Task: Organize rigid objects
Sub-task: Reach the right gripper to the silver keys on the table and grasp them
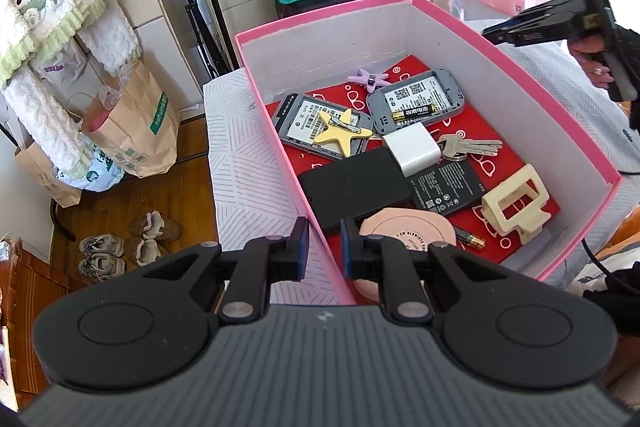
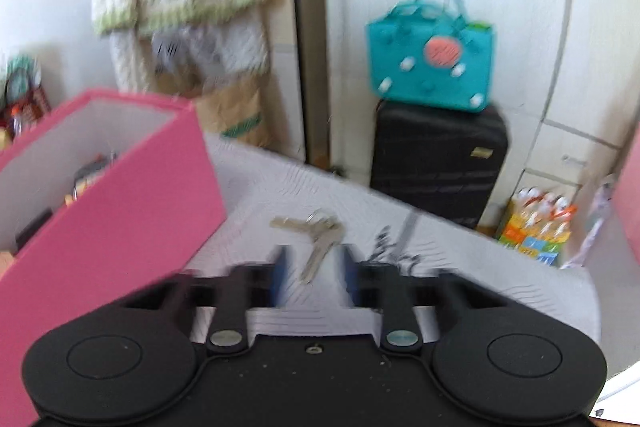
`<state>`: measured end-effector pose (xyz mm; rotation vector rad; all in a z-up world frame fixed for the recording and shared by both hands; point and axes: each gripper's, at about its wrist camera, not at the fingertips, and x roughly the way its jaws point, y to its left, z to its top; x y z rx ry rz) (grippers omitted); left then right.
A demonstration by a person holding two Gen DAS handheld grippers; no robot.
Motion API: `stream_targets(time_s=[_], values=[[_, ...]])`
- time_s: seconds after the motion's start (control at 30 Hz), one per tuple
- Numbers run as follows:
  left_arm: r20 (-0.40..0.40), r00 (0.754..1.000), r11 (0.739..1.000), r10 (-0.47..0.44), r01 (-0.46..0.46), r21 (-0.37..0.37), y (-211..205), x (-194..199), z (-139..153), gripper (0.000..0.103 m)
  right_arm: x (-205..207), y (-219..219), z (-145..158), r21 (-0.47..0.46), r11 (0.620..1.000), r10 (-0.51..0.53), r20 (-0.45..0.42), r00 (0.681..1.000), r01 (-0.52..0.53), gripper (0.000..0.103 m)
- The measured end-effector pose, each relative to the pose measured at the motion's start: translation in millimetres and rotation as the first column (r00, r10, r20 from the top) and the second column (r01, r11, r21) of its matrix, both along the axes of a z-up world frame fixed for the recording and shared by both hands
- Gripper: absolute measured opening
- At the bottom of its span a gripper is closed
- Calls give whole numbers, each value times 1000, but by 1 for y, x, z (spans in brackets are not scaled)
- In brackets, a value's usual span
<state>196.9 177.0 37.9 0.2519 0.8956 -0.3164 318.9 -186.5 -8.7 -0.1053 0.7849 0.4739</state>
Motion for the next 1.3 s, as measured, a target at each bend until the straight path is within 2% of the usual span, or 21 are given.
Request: stream_targets(time_s=[0.1,0.23,0.33,0.4,0.5,0.63,0.97,1.2,1.3], values=[[-4,1000,1000,-5,5,17,-3,1,0,14,10,15,-6,-8,1000,-11,-10,1000,11,17],[0,1000,1000,-6,6,27,-6,0,-1,14,31,26,-19,-37,997,-66,6,998,66,40],[5,1000,1000,-4,4,21,-4,-1,-1,14,43,26,-32,-27,993,-112,-2,994,111,38],[4,1000,1000,-1,1,11,-3,-1,-1,14,44,25,-36,-10,993,-121,9,993,121,26],[5,1000,1000,-1,1,9,-3,-1,-1,14,42,18,-35,56,990,-129,1,992,129,26],[13,1000,1000,3,-3,0,-1,-2,-1,14,27,14,-22,105,988,-113,17,993,111,26],[23,1000,999,19,-18,-29,2,-4,-2,14,-12,12,19,100,993,-73,112,991,62,26],[21,999,999,26,-25,-40,3,-3,-1,14,-33,11,56,106,991,-97,169,981,80,26],[20,999,999,28,-27,-46,4,-3,-1,14,-39,12,77,143,988,-84,184,979,57,26]])
